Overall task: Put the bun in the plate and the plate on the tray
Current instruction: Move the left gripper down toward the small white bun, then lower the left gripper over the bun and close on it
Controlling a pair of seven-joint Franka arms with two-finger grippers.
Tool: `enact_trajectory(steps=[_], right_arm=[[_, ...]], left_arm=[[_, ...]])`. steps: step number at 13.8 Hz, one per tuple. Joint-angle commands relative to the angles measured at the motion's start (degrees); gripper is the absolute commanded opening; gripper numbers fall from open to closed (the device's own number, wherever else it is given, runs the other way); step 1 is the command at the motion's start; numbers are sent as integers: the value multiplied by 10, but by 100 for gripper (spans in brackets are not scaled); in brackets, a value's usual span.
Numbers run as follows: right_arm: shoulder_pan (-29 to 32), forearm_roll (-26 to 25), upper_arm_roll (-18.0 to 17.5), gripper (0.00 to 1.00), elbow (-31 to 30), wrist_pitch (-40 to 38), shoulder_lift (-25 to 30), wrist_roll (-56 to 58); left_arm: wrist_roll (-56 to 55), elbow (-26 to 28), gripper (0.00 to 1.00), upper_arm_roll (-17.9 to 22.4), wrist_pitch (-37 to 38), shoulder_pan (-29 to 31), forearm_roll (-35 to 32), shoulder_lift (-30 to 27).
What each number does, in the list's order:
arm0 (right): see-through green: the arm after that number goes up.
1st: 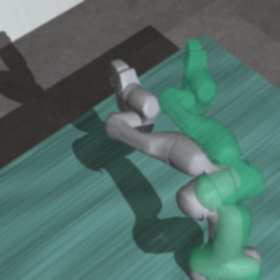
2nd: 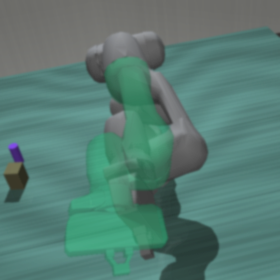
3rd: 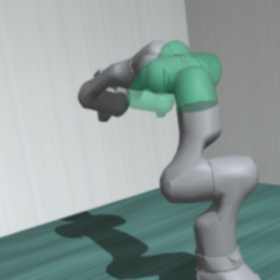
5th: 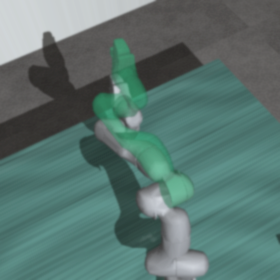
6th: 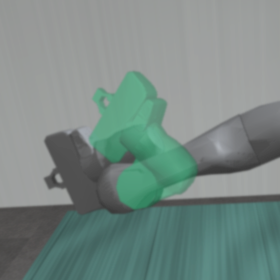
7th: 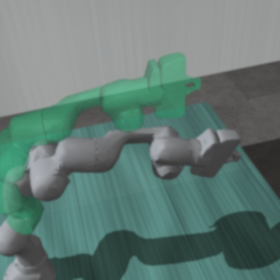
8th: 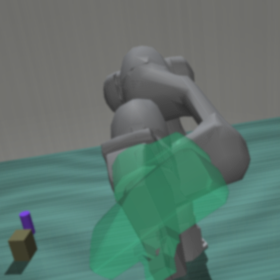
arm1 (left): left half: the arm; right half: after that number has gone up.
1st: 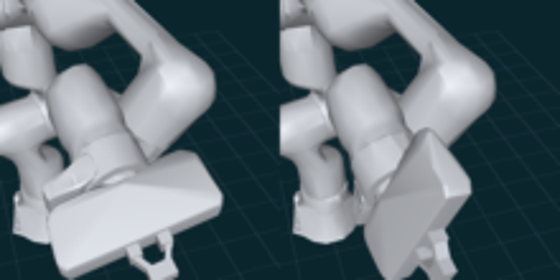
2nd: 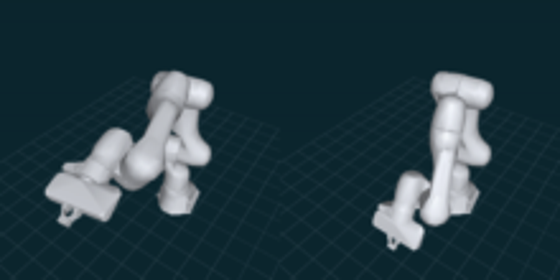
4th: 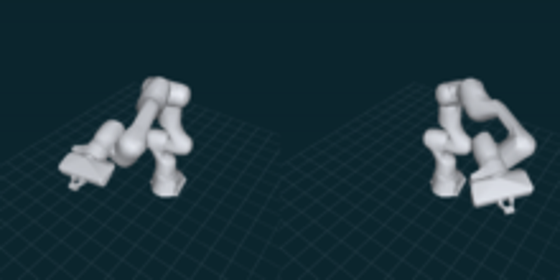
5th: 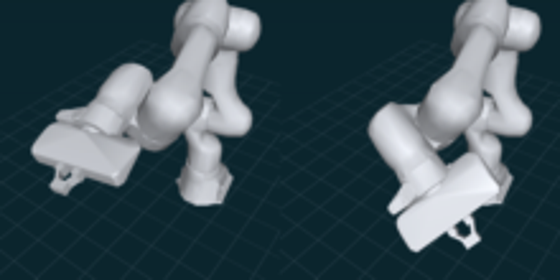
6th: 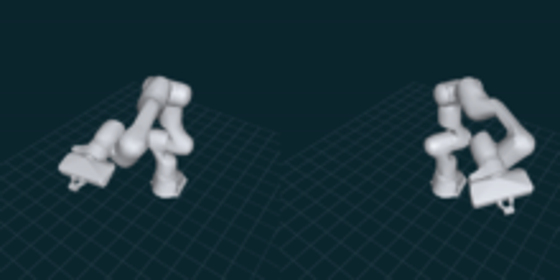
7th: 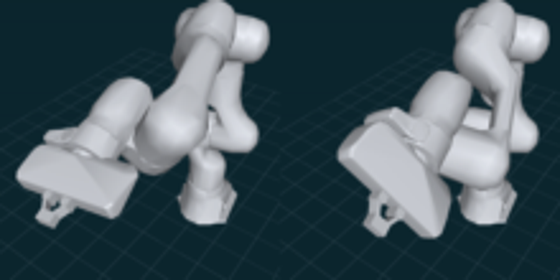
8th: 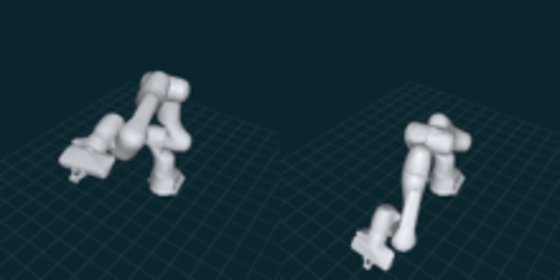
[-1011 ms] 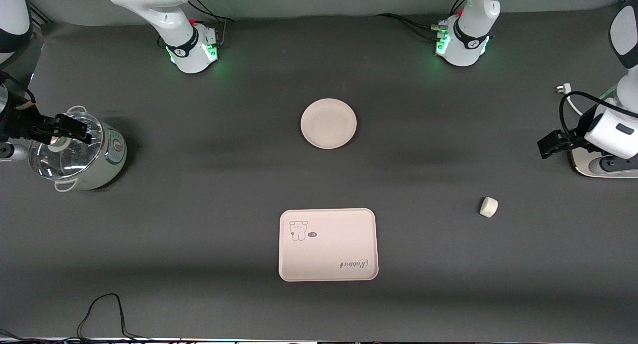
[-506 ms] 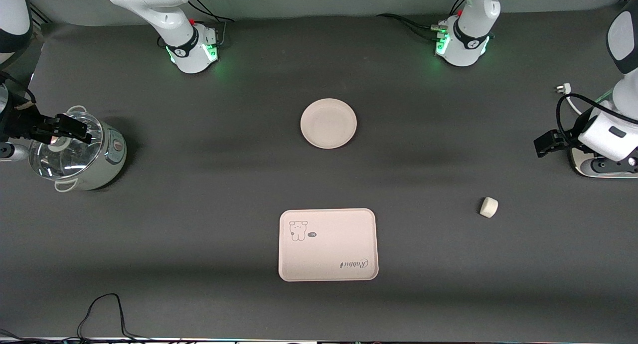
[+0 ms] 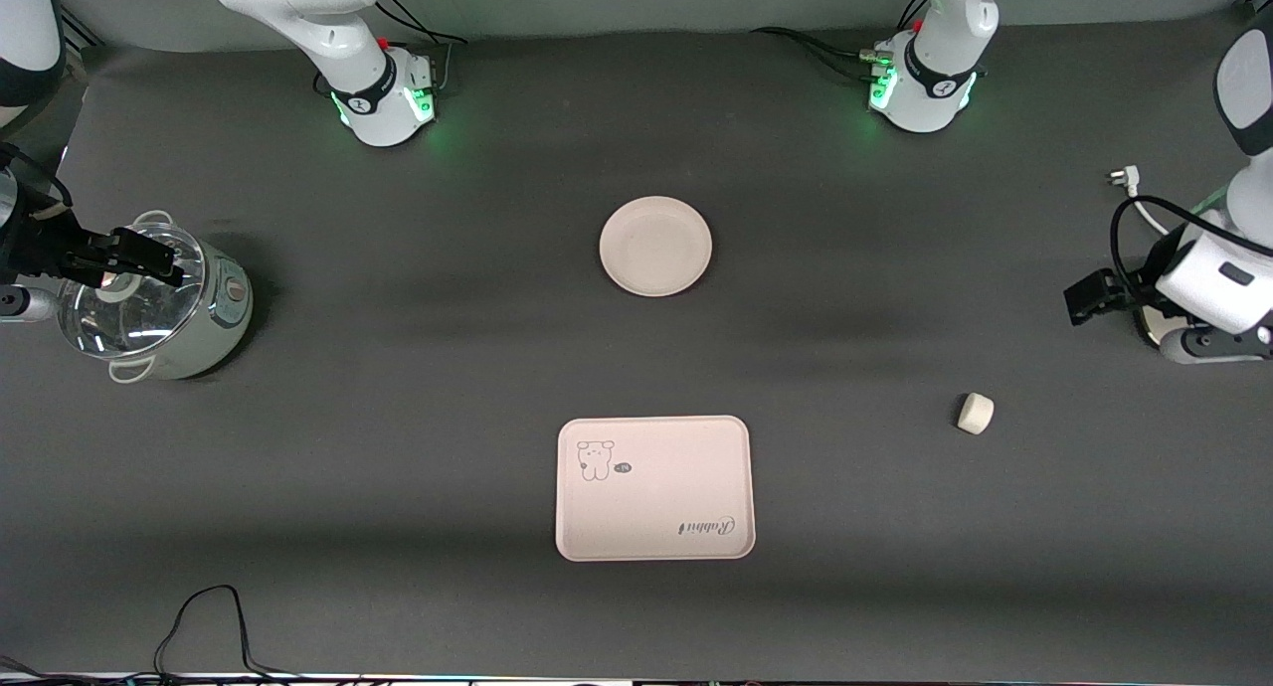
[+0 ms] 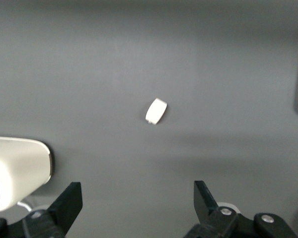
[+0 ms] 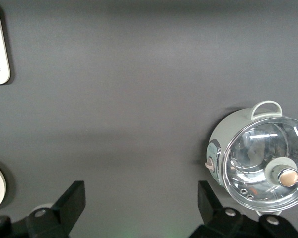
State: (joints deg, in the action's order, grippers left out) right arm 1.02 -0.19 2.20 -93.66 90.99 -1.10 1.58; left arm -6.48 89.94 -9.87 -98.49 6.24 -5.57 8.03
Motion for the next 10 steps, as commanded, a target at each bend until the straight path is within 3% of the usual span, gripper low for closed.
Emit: enact_trajectory(steps=[1, 2, 5, 7, 10], right_arm=[[-1, -9, 3, 100, 8, -8, -3, 14], [-1, -9, 3, 100, 8, -8, -3, 13], [-1, -9, 3, 100, 8, -8, -3, 13], [-1, -9, 3, 100, 8, -8, -3, 13], [-1, -9, 3, 100, 8, -8, -3, 14]], left_arm=[[9, -113, 100, 0, 15, -3, 4, 87], [9, -134, 100, 0, 15, -3, 4, 112], [12, -123, 100, 0, 8, 1, 14, 145], [18, -69, 100, 1, -35, 11, 39, 147], [30, 37, 100, 4, -166, 26, 37, 159]])
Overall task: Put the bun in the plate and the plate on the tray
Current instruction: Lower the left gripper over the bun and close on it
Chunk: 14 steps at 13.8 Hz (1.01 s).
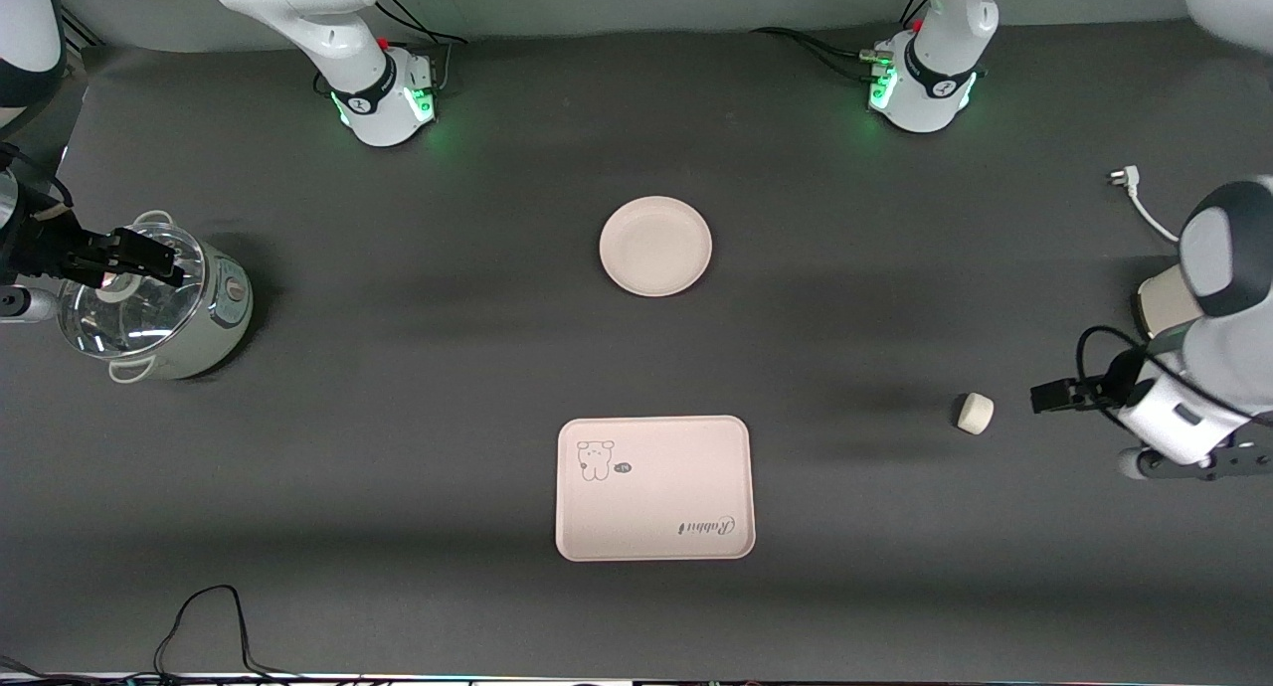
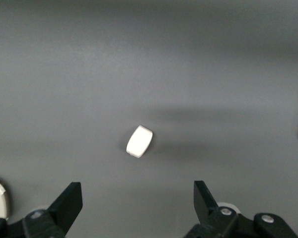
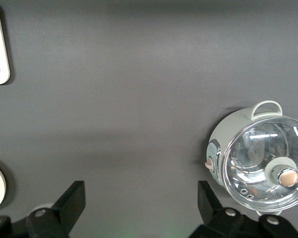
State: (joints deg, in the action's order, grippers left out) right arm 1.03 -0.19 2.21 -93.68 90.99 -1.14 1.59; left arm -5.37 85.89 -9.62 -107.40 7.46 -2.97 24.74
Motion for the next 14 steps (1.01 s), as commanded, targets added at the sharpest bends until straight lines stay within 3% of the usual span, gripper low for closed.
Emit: enact_trajectory(steps=[1, 7, 11, 14], right_arm=[[-1, -9, 3, 100, 8, -8, -3, 14], [-1, -9, 3, 100, 7, -8, -4, 13], [-1, -9, 3, 100, 7, -8, -4, 14], [-1, -9, 3, 100, 7, -8, -4, 13]], left_arm=[[19, 102, 100, 1, -119, 18, 8, 0], [19, 140, 100, 2, -224, 12, 5, 94], [19, 194, 100, 2, -275, 14, 5, 99], [19, 203, 96, 3, -282, 17, 5, 99]])
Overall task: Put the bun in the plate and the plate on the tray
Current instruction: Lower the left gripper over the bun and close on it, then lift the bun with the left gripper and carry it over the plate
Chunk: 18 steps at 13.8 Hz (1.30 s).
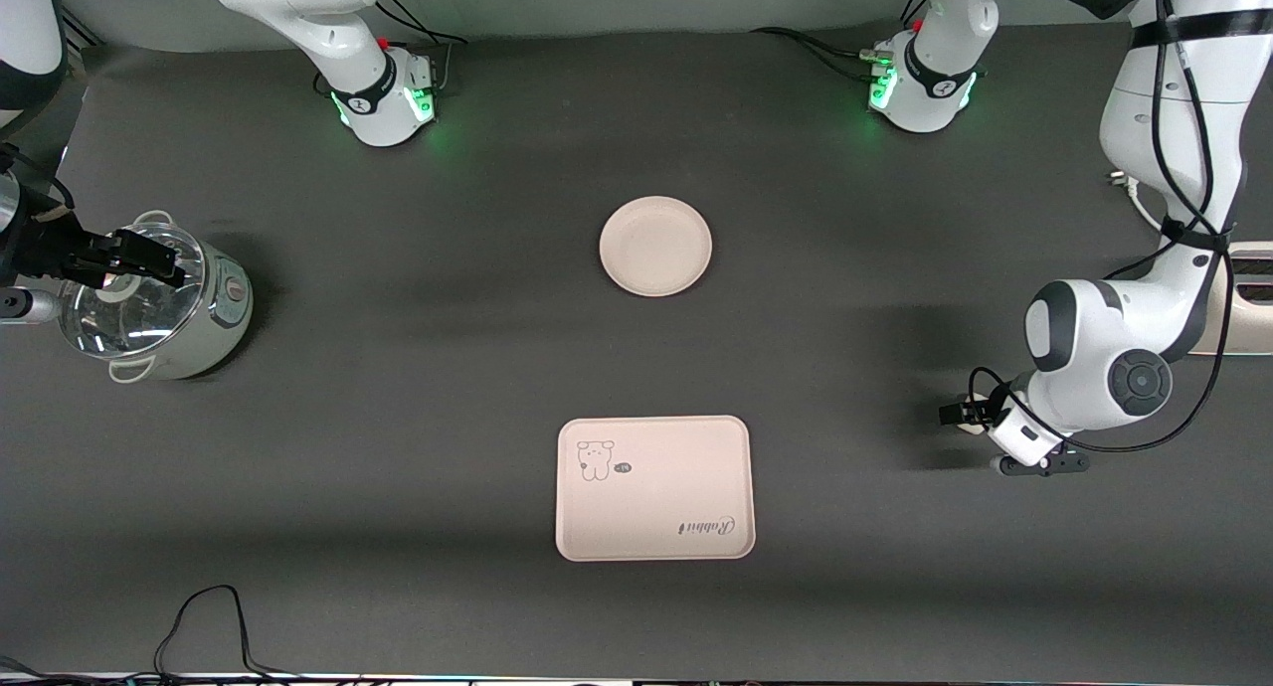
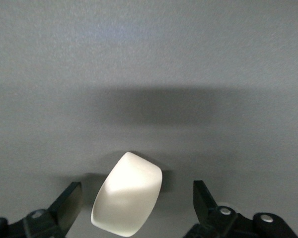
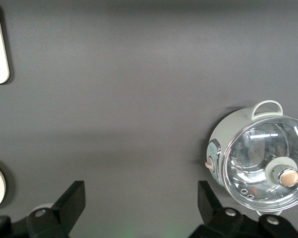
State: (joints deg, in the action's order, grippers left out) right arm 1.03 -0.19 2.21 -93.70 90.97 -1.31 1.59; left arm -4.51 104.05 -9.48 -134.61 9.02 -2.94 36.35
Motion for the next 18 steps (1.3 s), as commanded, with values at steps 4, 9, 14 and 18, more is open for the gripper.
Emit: enact_trajectory(steps=[4, 9, 14, 18], right_arm=[[-1, -9, 2, 100, 5, -8, -2, 13], [-1, -9, 2, 100, 4, -8, -2, 14], [-1, -9, 2, 100, 4, -8, -2, 13], [-1, -9, 2, 100, 4, -8, -2, 14]], left_arm=[[10, 21, 49, 1, -10, 0, 5, -21], [13, 36, 28, 3, 7, 2, 4, -57], [13, 27, 31, 9, 221, 7, 4, -232], [22, -72, 30, 6, 443, 6, 4, -321]])
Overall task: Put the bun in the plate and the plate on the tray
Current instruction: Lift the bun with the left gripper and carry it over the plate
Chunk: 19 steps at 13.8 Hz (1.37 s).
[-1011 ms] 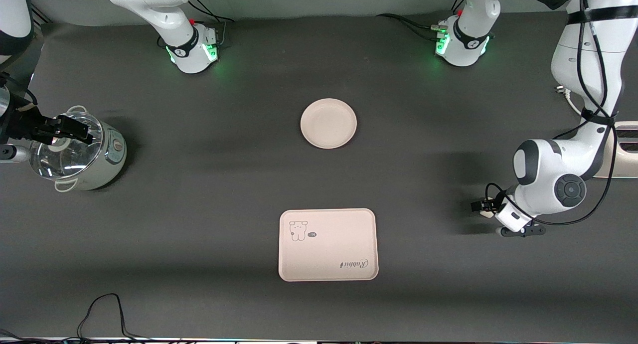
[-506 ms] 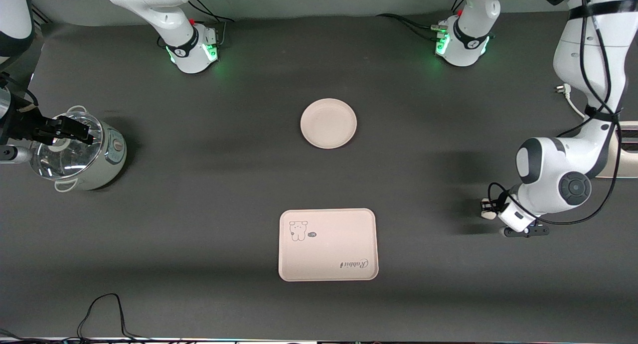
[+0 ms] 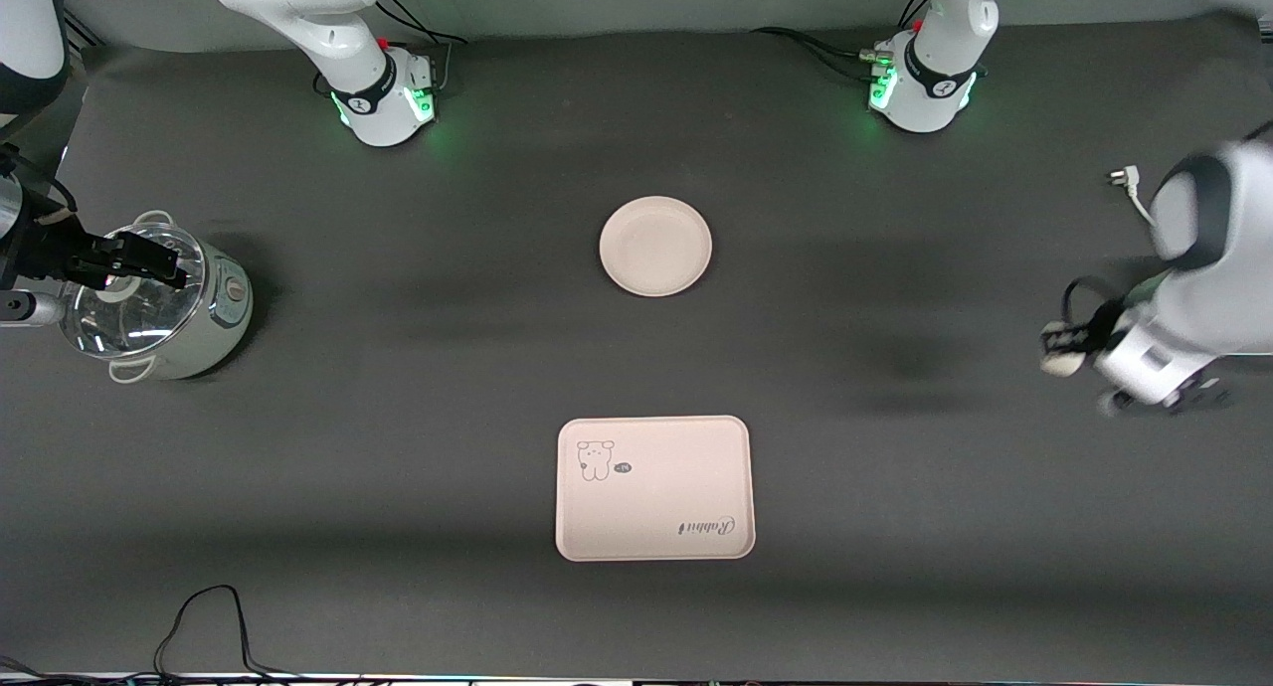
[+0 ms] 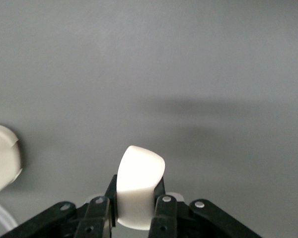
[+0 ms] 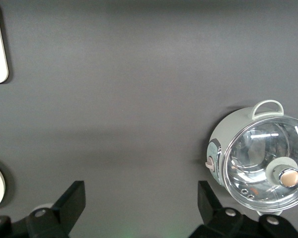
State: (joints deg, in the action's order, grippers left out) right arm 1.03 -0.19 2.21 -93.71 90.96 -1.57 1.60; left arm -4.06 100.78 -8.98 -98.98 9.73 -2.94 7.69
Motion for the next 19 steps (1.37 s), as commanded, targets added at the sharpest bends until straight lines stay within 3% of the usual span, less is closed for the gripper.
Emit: enact_trajectory(steps=[1, 3, 8, 15, 19], right_arm=[[-1, -9, 2, 100, 4, -8, 1, 14], [-1, -9, 2, 100, 4, -8, 1, 14], [-1, -9, 2, 100, 4, -8, 1, 13], [-1, -9, 2, 100, 4, -8, 1, 13], [-1, -9, 2, 100, 4, -8, 1, 14]], left_arm=[[24, -73, 30, 1, 131, -2, 7, -40], [25, -116, 30, 1, 170, -2, 13, -40], [-10, -119, 32, -16, 158, -34, 20, -30], [-346, -126, 32, -71, 66, -218, 50, 31], [-498, -107, 32, -80, -4, -331, 43, 80]])
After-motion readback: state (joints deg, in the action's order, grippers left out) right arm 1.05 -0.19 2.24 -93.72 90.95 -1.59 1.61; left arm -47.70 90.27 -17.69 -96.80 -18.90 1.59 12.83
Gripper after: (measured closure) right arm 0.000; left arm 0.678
